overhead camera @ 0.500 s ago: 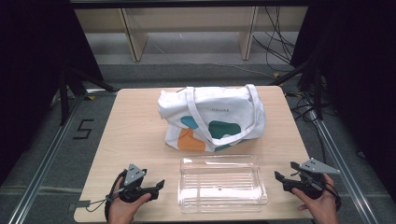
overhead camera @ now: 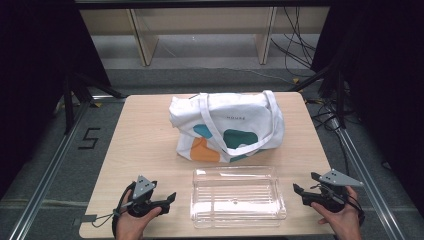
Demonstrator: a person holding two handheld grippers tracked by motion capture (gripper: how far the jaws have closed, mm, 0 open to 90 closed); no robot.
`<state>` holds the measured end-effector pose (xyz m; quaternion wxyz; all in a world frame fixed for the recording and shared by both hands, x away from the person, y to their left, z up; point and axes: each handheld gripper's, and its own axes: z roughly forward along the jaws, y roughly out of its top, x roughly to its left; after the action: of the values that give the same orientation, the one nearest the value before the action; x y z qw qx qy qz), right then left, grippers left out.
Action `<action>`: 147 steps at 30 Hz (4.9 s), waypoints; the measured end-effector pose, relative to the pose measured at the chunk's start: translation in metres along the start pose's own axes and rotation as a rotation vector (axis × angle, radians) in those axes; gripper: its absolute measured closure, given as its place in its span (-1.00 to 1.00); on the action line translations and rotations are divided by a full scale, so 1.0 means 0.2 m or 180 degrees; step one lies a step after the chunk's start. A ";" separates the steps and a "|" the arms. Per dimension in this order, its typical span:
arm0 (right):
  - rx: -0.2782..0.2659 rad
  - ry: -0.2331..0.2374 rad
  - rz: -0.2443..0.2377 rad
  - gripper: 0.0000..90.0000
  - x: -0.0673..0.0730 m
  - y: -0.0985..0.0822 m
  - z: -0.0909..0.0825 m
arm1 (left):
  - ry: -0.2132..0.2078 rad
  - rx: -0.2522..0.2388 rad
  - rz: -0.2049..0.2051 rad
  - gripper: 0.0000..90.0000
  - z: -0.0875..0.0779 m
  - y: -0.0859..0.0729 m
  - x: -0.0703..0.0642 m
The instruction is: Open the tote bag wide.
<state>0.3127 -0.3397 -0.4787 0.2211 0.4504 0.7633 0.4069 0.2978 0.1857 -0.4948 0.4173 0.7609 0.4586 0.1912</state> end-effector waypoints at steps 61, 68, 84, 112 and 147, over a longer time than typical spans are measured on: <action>-0.0424 0.0305 -0.0160 0.32 0.04 1.04 0.24 | -0.0044 -0.0008 0.0005 -0.56 0.01 0.00 0.00; -0.0450 0.0321 -0.0464 0.78 0.08 1.01 0.18 | -0.0031 0.0010 0.0045 -0.56 0.01 0.00 0.01; -0.0317 0.0419 -0.0948 0.89 0.18 0.82 0.23 | -0.0054 0.0005 -0.0036 -0.55 0.02 -0.01 0.01; 0.0158 0.0298 -0.1065 0.91 0.08 0.62 0.53 | -0.0083 -0.0340 -0.0009 -0.57 0.03 0.37 0.13; -0.0098 0.0309 -0.0938 0.90 0.08 0.65 0.54 | 0.0076 0.0078 0.1025 0.80 0.52 0.77 0.29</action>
<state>0.4470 -0.2448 -0.4336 0.2482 0.3099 0.8246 0.4030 0.4802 0.1524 -0.4364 0.3665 0.8273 0.3380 0.2590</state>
